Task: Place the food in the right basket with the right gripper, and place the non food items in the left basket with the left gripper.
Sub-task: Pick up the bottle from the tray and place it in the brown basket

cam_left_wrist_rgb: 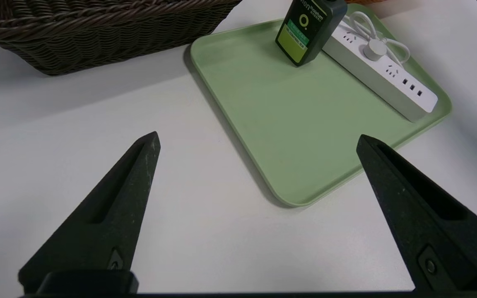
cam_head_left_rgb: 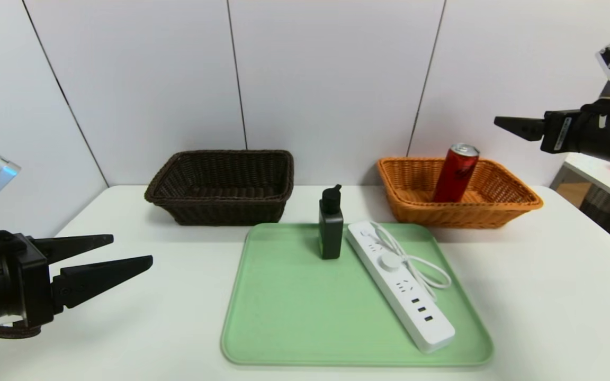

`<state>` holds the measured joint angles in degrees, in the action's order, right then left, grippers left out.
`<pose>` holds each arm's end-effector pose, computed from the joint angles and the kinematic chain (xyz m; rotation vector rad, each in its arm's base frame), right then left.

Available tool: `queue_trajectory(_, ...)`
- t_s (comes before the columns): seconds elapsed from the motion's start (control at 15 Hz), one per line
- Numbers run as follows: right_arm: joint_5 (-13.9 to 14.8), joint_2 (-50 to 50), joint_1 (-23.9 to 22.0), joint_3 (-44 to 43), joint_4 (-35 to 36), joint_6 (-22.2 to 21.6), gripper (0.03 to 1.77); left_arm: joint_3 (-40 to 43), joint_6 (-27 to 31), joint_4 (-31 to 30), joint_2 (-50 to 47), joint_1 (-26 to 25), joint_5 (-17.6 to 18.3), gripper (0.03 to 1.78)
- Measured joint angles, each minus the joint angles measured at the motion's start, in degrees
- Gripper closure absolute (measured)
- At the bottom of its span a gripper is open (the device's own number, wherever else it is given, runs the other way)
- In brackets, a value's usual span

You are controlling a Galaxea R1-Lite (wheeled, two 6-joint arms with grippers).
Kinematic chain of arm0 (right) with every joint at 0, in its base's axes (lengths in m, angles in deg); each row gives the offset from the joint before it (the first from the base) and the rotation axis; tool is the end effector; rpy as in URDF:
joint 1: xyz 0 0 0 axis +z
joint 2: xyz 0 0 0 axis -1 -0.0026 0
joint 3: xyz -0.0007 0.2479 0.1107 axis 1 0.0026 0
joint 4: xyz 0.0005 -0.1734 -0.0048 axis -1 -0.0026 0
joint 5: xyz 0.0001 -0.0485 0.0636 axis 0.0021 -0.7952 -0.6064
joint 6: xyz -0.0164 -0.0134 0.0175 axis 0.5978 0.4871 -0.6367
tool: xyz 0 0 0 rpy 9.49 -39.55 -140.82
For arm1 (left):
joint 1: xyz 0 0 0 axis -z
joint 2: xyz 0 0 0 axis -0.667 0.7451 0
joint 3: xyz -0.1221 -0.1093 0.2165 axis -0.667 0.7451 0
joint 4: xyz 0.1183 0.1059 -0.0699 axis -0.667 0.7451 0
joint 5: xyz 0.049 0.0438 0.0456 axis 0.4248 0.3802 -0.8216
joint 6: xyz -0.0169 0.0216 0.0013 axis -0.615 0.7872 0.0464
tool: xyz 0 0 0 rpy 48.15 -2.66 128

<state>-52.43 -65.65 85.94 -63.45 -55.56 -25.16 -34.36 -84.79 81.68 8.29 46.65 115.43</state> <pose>0.2776 -0.0116 0.2506 -0.0457 0.0813 0.2070 0.1377 -0.0255 0.2080 -0.1140 0.3710 -0.5963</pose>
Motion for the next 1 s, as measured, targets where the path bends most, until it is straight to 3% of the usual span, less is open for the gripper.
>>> queue_trajectory(0.33,-7.69,9.58,1.77,8.02,-6.70,0.18,0.11,-1.90,0.30,0.05,1.44,0.30,0.71,0.12)
queue_trajectory(0.6,-8.18,15.40,4.79,15.26,-6.29,0.05,0.11,-3.08,0.40,0.02,3.11,1.11,0.90,0.12)
queue_trajectory(1.0,-8.20,20.36,5.29,20.55,-5.96,0.30,0.11,-3.94,0.24,-0.06,3.83,1.57,0.94,0.12)
